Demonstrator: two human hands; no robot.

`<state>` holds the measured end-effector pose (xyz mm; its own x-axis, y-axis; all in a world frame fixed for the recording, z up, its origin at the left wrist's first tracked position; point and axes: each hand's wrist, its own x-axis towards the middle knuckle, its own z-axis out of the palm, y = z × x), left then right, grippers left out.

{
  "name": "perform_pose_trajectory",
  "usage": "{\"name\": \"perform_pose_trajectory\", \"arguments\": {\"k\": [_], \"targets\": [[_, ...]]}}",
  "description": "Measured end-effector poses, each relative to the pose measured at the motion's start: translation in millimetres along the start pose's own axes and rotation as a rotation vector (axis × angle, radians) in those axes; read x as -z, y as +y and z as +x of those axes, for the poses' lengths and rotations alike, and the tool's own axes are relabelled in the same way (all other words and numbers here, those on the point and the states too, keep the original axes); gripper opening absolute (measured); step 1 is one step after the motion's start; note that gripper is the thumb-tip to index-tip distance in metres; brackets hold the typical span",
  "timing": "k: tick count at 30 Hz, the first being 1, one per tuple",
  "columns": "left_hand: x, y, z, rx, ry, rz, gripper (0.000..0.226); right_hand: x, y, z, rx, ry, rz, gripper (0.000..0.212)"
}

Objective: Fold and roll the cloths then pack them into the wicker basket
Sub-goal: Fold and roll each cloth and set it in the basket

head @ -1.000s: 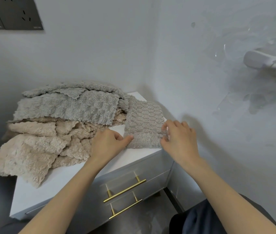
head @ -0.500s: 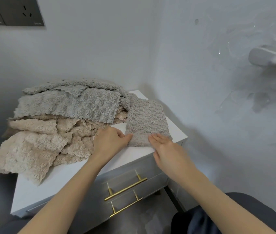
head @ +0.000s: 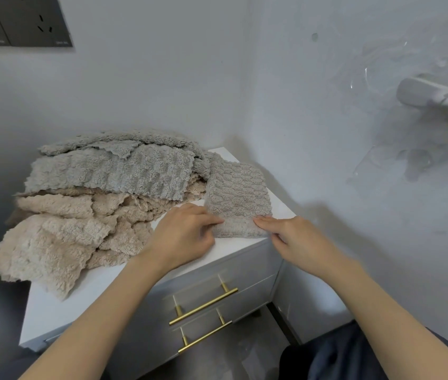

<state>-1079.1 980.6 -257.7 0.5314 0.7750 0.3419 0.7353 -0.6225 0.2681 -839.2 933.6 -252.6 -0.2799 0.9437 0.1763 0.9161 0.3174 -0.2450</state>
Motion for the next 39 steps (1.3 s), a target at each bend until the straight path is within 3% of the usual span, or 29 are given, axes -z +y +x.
{"name": "perform_pose_trajectory", "arguments": {"k": [3, 6, 11, 15, 19, 22, 25, 28, 30, 32, 35, 39], "targets": [[1.4, -4.3, -0.2, 0.038, -0.054, 0.040, 0.046, 4.6, 4.3, 2.2, -0.066, 0.029, 0.148, 0.041], [1.2, -3.8, 2.9, 0.054, -0.026, 0.017, 0.038, 6.6, 4.2, 6.6, -0.148, 0.028, 0.294, 0.034], [3.4, -4.1, 7.7, 0.237, -0.008, -0.277, 0.017, 7.4, 2.4, 10.2, -0.250, 0.116, 0.404, 0.019], [-1.6, -3.8, 11.4, 0.385, 0.010, -0.352, 0.034, 4.0, 6.7, 15.6, -0.371, 0.150, 0.467, 0.013], [-9.4, -1.0, 16.6, 0.503, 0.083, -0.368, 0.028, -2.4, 5.8, 23.7, -0.524, 0.203, 0.449, 0.011], [-12.9, 1.2, 19.7, 0.533, 0.137, -0.320, 0.022, -4.5, -0.2, 26.5, -0.554, 0.244, 0.264, 0.010], [-12.0, -0.1, 22.1, 0.530, 0.167, -0.224, 0.021, -1.1, -6.9, 26.7, -0.456, 0.369, -0.055, 0.010], [-10.5, -2.5, 24.2, 0.536, 0.156, -0.233, 0.021, -1.7, -20.8, 25.1, -0.119, 0.500, -0.051, 0.028], [-10.2, -2.6, 25.5, 0.546, 0.148, -0.250, 0.021, -10.2, -34.9, 24.1, 0.092, 0.416, -0.042, 0.042], [-9.5, -2.4, 26.4, 0.553, 0.140, -0.259, 0.022, -21.6, -47.3, 24.8, 0.192, 0.201, -0.088, 0.050], [-9.2, -2.7, 26.7, 0.556, 0.128, -0.270, 0.023, -35.0, -50.0, 27.2, 0.176, 0.005, -0.162, 0.056], [-9.5, -2.9, 26.5, 0.560, 0.117, -0.249, 0.021, -33.6, -45.3, 22.4, 0.070, -0.029, -0.154, 0.059]]}}
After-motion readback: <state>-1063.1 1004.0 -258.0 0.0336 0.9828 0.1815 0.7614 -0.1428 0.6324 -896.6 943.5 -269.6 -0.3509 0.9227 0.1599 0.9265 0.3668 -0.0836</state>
